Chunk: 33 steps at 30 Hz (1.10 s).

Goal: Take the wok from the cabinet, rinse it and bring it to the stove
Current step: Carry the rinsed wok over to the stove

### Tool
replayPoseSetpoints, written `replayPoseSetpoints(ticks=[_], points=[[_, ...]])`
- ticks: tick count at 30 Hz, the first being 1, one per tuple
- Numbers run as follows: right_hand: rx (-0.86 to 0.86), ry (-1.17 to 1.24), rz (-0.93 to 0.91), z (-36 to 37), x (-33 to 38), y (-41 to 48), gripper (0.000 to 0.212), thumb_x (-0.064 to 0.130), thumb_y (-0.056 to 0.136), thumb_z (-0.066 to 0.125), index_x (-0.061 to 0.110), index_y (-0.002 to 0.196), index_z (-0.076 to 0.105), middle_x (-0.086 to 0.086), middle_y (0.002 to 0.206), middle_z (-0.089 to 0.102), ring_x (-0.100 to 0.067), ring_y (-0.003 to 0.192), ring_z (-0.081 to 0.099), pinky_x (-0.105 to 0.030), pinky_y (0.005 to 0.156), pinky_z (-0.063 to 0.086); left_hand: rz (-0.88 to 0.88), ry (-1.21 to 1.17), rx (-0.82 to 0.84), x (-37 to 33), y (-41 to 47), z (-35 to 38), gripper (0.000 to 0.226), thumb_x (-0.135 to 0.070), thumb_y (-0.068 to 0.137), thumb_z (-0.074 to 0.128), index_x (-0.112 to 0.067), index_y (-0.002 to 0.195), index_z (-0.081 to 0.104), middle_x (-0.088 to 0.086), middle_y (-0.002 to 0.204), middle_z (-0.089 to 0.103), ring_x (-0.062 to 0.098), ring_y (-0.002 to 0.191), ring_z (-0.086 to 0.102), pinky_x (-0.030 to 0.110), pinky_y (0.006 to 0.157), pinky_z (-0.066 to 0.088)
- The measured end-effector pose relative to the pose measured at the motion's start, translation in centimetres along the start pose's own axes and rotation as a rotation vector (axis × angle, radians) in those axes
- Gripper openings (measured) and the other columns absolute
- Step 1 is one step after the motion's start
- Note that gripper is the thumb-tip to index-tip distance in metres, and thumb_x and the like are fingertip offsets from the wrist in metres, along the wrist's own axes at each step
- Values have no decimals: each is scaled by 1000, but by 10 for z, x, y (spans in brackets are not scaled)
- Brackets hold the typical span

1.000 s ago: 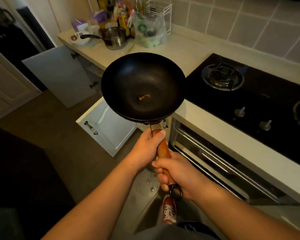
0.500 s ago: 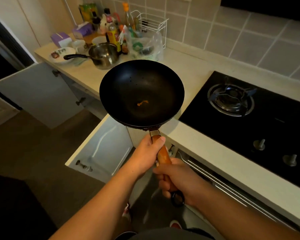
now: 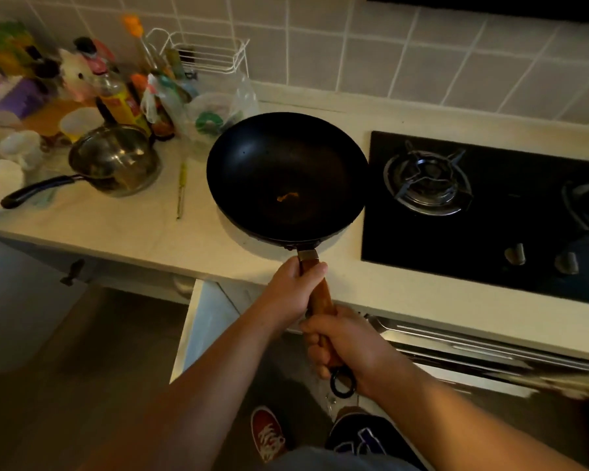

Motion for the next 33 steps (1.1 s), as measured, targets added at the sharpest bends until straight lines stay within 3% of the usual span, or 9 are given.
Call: replayPoseSetpoints(ticks=[6,9,12,18,24,29,33], points=[[-148,37,-39,-9,21,48,6,12,84,61,8,81,57,-4,54,53,-15,43,49,-27,42,45,-7,1,54,-6,57,-14,42,-63,78,56,-30,102,62,13,103,68,26,95,67,46,90,54],[-204,27,-47,-13,28,68,6,10,87,58,8,82,58,-3,53,53,-14,43,50,-26,43,47,-29,6,41,-4,81,-19,34,-60,79,58,-31,96,64,2,90,72,22,89,68,39,82,55],[-221,52,-30,-16,33,82,9,9,89,56,7,81,58,-4,52,53,-14,42,50,-25,43,47,-41,23,45,-3,98,-21,32,-56,82,59,-29,98,64,-3,85,72,19,87,69,37,81,55],[-235,74,-7,-25,44,104,7,6,89,56,4,82,58,-5,51,53,-14,41,50,-26,42,47,-41,26,75,-4,124,-24,32,-51,85,59,-22,98,64,11,91,70,25,84,68,45,83,57],[-263,135,-8,-19,54,118,10,5,88,54,3,79,58,-7,51,52,-17,41,49,-28,42,46,-44,10,110,-11,142,-32,24,-47,84,61,-25,90,68,1,78,71,18,71,67,38,73,55],[-267,240,-28,-5,63,128,5,2,89,54,1,88,60,-7,58,53,-15,40,51,-26,39,46,-57,-7,134,-17,146,-44,41,-49,77,62,-16,100,68,-1,74,71,16,69,66,38,74,53],[-250,277,-32,-2,66,132,6,2,90,54,2,91,60,-5,59,54,-14,42,52,-26,40,47,-48,-7,126,-22,149,-47,41,-45,79,61,-12,103,68,0,72,70,17,68,65,37,74,53]])
Point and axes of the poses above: each hand's wrist, its own y-axis towards the middle knuckle, its own z-axis out of the palm, x = y × z, the point moved 7 cm from there along y, towards the middle knuckle
